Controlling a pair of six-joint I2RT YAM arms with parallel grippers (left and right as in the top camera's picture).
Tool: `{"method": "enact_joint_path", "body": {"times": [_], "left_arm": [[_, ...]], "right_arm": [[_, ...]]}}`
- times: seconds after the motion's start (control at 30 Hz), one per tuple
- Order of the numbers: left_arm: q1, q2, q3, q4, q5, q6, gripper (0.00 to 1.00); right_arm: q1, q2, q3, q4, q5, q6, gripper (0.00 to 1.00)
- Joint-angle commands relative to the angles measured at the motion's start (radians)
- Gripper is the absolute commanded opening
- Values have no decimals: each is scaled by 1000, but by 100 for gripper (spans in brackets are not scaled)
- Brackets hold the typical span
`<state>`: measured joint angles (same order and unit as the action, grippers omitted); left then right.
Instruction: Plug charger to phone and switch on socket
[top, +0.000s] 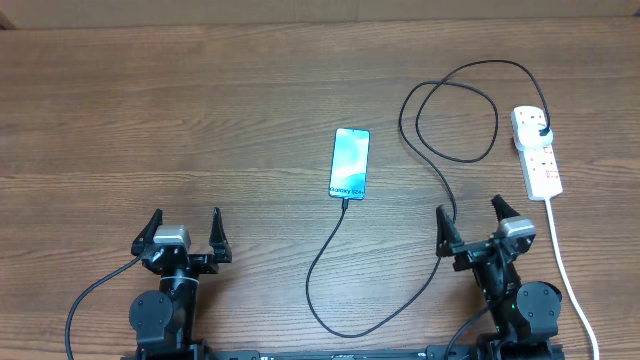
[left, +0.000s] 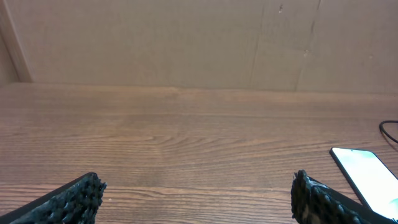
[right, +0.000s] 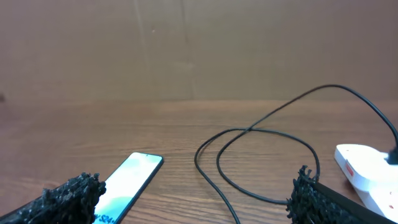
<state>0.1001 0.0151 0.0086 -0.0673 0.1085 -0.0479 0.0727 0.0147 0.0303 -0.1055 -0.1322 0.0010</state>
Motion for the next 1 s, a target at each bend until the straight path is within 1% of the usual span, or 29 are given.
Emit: {"method": "enact_joint_path", "body": {"times": [0.0,0.23,0.37,0.6,0.7,0.97], "left_arm": [[7,-11,-4,-3,-5,23,100],[7,-11,-4,-3,-5,23,100],[7,-11,-4,-3,-5,23,100],[7,-11,-4,-3,-5,23,100],[7,-11,-4,-3,-5,23,100],[7,-11,-4,-3,-5,23,100]], "right_arm": [[7,-13,-12,6,-34,-63,100],[7,-13,-12,6,-35,-68,100],[6,-13,-12,11,-65,-142,100],[6,-13,-12,10,-53,-140,100],[6,-13,-12,10,-48,-99,100],[6,-12,-12,14,-48,-99,100]]}}
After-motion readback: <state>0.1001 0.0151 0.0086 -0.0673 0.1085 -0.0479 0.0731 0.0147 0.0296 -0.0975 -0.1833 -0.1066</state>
